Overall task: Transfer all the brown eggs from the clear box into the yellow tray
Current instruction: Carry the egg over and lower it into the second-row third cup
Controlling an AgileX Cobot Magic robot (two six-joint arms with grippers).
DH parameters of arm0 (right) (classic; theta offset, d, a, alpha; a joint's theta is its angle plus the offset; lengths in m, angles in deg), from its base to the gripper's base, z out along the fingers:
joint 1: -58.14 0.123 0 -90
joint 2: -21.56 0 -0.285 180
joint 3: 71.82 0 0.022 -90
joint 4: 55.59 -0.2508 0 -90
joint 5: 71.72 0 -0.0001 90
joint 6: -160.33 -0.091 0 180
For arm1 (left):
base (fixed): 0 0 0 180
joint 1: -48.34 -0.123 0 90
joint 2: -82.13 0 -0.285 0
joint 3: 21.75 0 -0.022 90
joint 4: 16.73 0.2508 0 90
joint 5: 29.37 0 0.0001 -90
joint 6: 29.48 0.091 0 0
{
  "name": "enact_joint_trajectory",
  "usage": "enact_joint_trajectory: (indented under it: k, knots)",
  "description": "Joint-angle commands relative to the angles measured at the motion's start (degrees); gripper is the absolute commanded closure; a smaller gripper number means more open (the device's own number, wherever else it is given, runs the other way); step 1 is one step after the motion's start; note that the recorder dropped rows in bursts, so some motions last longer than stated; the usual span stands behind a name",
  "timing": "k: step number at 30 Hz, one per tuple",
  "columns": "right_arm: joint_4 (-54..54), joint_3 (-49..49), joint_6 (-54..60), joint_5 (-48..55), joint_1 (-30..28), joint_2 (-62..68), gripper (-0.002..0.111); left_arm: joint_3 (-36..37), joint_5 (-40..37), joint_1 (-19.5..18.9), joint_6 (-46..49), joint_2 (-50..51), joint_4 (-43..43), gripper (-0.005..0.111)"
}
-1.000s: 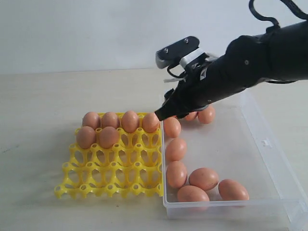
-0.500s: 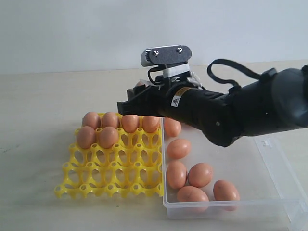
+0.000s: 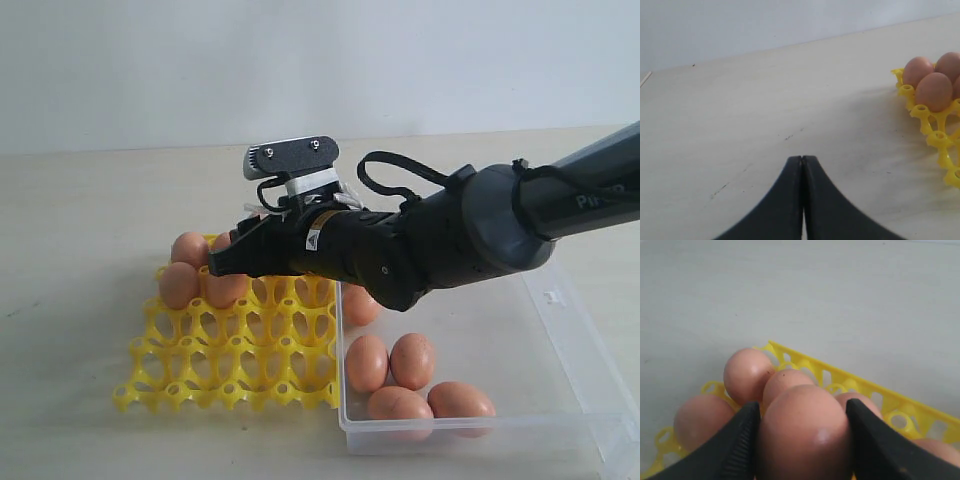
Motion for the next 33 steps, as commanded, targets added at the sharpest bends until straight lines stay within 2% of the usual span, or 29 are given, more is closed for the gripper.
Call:
enact_joint_trajectory:
  k: [1,18,21,28,30,33]
  knots:
    - [0.6,0.2,0.8,0.5,0.1,0.1,0.108,-0.2,0.5,-0.1,-0.1,0.0,-0.1,0.107]
    - [0.3,0.2,0.8,-3.2,0.1,0.7,0.107,-0.2,0.5,-0.1,-0.1,0.0,-0.1,0.107]
    - [0.3,0.2,0.8,-3.3,0.1,0.7,0.096,-0.2,0.5,-0.1,-0.1,0.0,-0.1,0.107]
    - [-0.3,0.3,0.2,-3.3,0.1,0.7,0.057,-0.2,0.5,-0.1,-0.1,0.0,-0.1,0.107]
    - [-1.0,0.3,0.2,-3.1,0.1,0.7,0.052,-0.2,0.5,-0.1,-0.1,0.0,-0.1,0.107]
    - [-1.0,0.3,0.2,-2.6,0.1,0.7,0.052,-0.2,0.5,-0.1,-0.1,0.0,-0.1,0.107]
